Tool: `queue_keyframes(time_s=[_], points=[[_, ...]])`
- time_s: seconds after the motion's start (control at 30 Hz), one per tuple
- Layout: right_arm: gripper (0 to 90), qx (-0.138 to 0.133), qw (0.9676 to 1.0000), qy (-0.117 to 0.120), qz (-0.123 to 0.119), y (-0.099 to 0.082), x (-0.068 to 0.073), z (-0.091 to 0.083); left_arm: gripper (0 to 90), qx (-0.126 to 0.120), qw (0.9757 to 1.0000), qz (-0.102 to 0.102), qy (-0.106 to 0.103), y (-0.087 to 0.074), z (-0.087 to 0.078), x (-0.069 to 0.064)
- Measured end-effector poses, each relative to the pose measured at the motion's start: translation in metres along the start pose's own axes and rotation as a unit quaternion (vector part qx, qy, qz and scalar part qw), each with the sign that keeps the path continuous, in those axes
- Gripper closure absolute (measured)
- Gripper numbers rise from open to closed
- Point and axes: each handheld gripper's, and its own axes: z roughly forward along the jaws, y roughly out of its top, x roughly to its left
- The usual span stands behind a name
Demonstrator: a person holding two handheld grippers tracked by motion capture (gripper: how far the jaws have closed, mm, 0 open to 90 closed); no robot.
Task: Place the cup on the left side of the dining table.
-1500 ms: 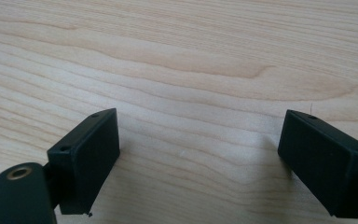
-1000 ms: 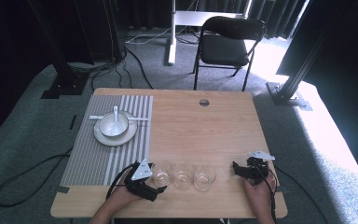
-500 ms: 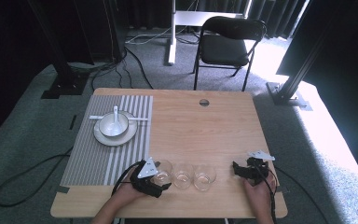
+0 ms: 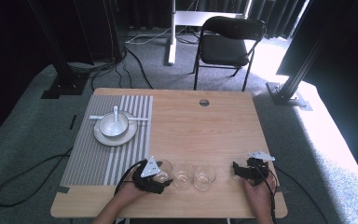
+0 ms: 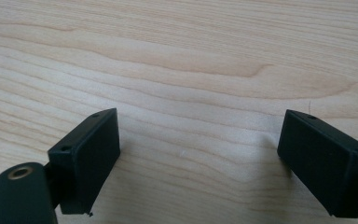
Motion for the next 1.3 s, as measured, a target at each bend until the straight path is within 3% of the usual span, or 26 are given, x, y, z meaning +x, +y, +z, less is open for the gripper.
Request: queue_keyframes(time_s=[0.27,0.43,0.6,0.93,0.97,1.27,1.3], points=[[12.3,0.000,1.0000,0.000,0.000,0.000,0.000,0.000,20.9,-0.001,0.9999,0.000,0.011,0.002,-0.003,-0.001],[12.3,0.000,1.0000,0.000,0.000,0.000,0.000,0.000,20.9,-0.007,0.9998,-0.015,0.014,0.003,-0.010,0.002],[12.3,0.000,1.0000,0.000,0.000,0.000,0.000,0.000,20.9,-0.006,0.9995,-0.015,0.026,0.002,-0.015,0.004],[12.3,0.000,1.0000,0.000,0.001,0.000,0.000,0.000,20.9,0.012,0.9989,-0.029,0.034,-0.006,-0.024,0.009],[12.3,0.000,1.0000,0.000,0.001,0.000,0.000,0.000,20.9,0.015,0.9983,-0.032,0.046,-0.009,-0.028,0.010],[12.3,0.000,1.0000,0.000,0.001,0.000,0.000,0.000,20.9,0.011,0.9955,-0.058,0.075,-0.021,-0.050,0.020],[12.3,0.000,1.0000,0.001,0.000,0.000,0.000,0.000,20.9,0.014,0.9940,-0.067,0.085,-0.026,-0.059,0.024]])
